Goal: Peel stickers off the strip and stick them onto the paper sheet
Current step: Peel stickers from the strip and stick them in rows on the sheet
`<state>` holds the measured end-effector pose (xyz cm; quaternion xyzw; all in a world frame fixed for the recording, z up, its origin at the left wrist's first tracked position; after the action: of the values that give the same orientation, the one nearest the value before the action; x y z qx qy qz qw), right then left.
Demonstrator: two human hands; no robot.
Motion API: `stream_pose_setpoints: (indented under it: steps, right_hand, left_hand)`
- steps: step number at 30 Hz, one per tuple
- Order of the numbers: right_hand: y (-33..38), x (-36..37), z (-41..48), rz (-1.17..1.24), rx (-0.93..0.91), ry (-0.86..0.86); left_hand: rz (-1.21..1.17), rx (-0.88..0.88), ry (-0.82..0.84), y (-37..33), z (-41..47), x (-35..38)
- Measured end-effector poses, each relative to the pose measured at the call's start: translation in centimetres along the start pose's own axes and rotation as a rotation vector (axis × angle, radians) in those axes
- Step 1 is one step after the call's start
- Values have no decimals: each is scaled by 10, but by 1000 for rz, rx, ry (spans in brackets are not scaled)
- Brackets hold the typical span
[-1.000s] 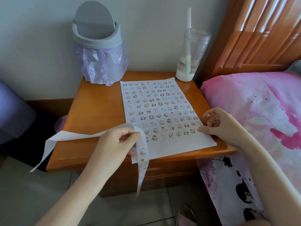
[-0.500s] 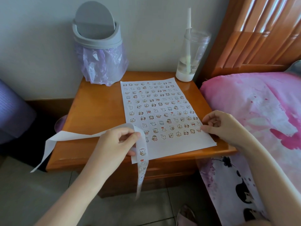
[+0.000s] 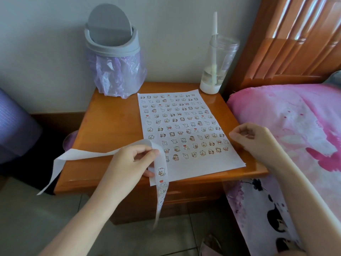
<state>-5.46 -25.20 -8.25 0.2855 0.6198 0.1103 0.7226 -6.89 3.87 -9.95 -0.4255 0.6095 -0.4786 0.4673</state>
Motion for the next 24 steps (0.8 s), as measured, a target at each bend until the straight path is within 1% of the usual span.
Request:
stream_pose_setpoints:
  steps: [2,3,4,6,8,10,12,14,19,24]
  right_hand:
    - [16,-6,-7,64,-39,-141]
    - [28,-6,-12,122,-78,-163]
    - [41,-4,-18,178,-133,-148]
    - [68,7,-33,245,-259,-47]
    - [94,23,-52,255,-371,91]
    - [112,38,-72,252,-443,201]
    - [123,47,-85,271,-486,245]
    - [125,50,-89,293,-495,224]
    - [121,52,-86,363,-423,198]
    - [122,53,-87,391,-409,177]
  left_hand:
    - [-102,-16,-9,-4,-1,-4]
    - [-160,-25,-10,-6,-1,-5]
    - [-212,-32,-6,-8,-3,-7]
    - [-273,-42,3,-13,-5,-9]
    - [-311,-53,0,-16,-8,-11]
    - [-351,-55,-24,-16,-9,-15]
    - [-334,-33,-52,-17,-9,-18]
    - [-321,-12,-60,-18,-11,-19]
    - [-335,-11,-17,-21,-15,-14]
    - [-343,-74,50,-24,-16,-13]
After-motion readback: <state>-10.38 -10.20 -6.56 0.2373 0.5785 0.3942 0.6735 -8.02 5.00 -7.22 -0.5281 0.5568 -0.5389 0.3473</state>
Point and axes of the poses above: each hand's wrist, its own z-axis towards the middle knuckle, its own x-axis out of the palm, y = z × x, the point moved 4 cm from there along z, towards the middle knuckle, and after that the axes turned 13 degrees about -z, right-handed, at the moved point
